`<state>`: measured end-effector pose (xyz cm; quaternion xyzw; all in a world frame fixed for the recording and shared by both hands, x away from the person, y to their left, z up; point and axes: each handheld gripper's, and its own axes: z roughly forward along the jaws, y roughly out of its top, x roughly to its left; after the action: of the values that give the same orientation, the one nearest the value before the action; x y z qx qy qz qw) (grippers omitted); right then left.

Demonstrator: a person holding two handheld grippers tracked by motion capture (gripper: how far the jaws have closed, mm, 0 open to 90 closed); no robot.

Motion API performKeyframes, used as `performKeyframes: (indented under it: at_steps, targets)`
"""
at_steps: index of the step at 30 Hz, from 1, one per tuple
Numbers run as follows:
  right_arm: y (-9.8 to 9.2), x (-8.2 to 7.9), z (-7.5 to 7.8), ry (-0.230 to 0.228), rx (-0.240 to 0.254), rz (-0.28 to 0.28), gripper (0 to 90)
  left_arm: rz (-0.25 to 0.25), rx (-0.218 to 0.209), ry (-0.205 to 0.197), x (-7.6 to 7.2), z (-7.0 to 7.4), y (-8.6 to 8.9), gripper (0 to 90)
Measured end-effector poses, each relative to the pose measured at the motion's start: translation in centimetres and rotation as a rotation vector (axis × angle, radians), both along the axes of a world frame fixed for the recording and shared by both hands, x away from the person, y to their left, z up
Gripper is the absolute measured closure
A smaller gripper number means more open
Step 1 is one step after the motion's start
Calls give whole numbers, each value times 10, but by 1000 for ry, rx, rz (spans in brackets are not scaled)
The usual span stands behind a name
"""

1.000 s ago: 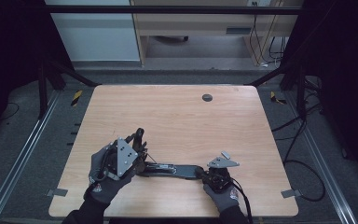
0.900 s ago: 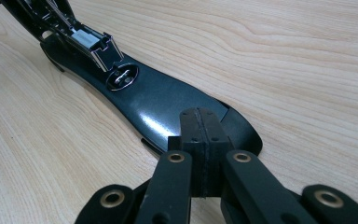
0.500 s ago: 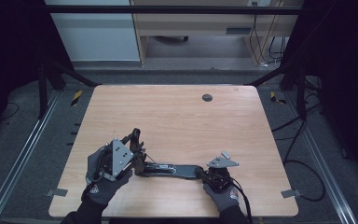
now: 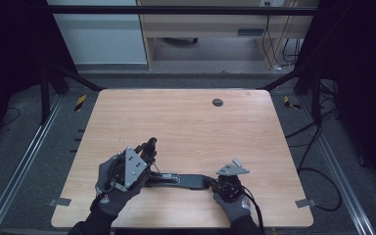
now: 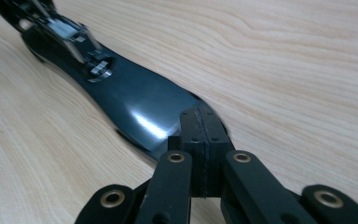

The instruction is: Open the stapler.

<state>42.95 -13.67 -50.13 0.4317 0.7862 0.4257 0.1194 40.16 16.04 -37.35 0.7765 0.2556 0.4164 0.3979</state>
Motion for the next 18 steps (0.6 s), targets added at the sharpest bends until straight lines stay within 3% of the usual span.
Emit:
performKeyframes:
  at_steps: [2,5,7,11,18]
  targets:
    - [0,1,-1,12,-12,0,900,-1,19,-14,-1,-3,-4,609]
    - [2,0,1,-6,-6,10,900,-3,51,-26,-2,-6,-10,613]
    - [5,-2,3,-12,21,29,900,-6,70,-37,-4,-8,-16,614]
    - [16,-4,2,-24,32,66,900,-9,112,-45,-5,-11,-26,614]
    - [21,-3,1,-18,23,48,900,-5,122,-43,-6,-12,-31,612]
